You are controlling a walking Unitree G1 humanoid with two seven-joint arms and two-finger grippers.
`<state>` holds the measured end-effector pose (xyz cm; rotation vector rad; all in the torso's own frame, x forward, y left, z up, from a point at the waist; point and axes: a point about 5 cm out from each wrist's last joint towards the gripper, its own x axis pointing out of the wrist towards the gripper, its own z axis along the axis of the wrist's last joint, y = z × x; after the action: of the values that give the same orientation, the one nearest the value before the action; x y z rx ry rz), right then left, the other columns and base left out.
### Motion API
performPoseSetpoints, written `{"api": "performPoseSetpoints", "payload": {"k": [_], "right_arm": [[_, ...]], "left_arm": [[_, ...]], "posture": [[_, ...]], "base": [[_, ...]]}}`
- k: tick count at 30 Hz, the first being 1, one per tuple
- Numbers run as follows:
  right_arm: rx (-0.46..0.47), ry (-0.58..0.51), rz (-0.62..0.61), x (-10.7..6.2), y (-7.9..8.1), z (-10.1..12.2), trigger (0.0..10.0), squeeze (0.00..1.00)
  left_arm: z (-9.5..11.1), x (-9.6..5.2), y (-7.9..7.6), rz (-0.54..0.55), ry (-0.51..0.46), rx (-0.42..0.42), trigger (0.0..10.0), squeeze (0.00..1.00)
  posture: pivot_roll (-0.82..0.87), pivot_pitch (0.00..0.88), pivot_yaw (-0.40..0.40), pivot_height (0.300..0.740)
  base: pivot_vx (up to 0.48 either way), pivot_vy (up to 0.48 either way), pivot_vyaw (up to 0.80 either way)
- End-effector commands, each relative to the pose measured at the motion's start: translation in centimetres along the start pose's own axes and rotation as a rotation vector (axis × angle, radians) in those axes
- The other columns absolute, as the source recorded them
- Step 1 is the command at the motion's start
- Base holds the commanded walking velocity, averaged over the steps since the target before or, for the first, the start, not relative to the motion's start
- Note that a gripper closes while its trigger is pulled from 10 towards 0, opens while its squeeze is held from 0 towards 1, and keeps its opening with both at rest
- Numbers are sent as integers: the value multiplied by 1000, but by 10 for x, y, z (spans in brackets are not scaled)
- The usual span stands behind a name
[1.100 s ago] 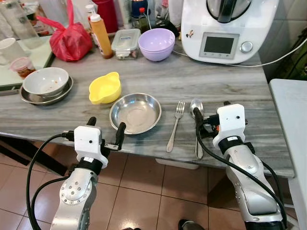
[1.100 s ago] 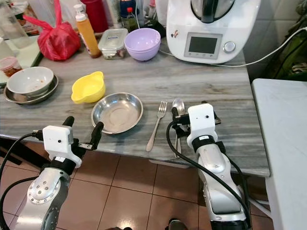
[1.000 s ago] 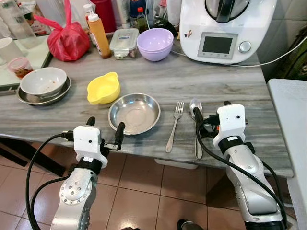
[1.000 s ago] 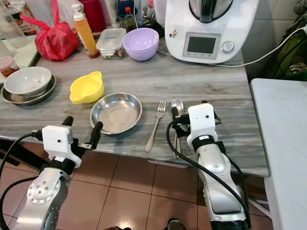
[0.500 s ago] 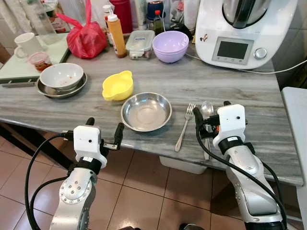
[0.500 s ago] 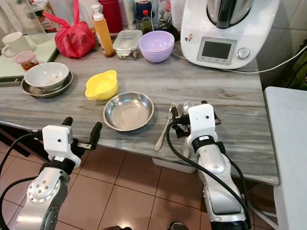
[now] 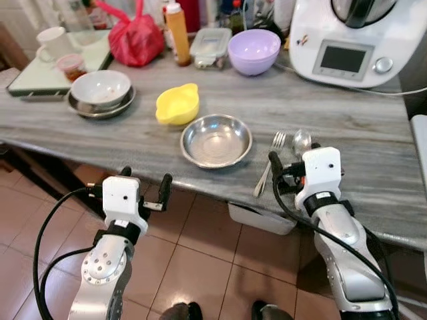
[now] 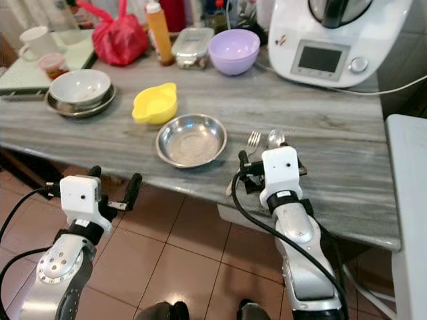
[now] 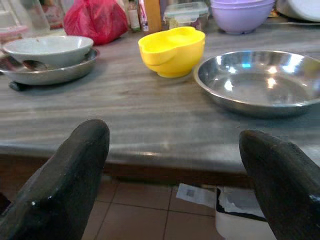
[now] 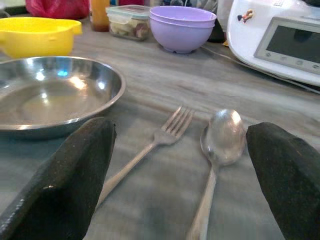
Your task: Setting the table
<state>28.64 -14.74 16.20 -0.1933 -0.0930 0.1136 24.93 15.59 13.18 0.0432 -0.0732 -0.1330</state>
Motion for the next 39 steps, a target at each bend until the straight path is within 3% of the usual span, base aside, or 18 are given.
{"api": "performPoseSetpoints", "payload": {"k": [1,39], "right_arm": [[7,14,-6,-2,-1,-3,10000,0],[7,-4,-17,5,-2,0,10000,0]], "left_arm": [[-1,-2,3,3,10,4,10000,0],[-5,0,3,-22,20,18,10000,0]], "posture": [[-107,142,103,740],[-104,121,95,740]], "base": [[-274,0,0],[-263,0,0]]}}
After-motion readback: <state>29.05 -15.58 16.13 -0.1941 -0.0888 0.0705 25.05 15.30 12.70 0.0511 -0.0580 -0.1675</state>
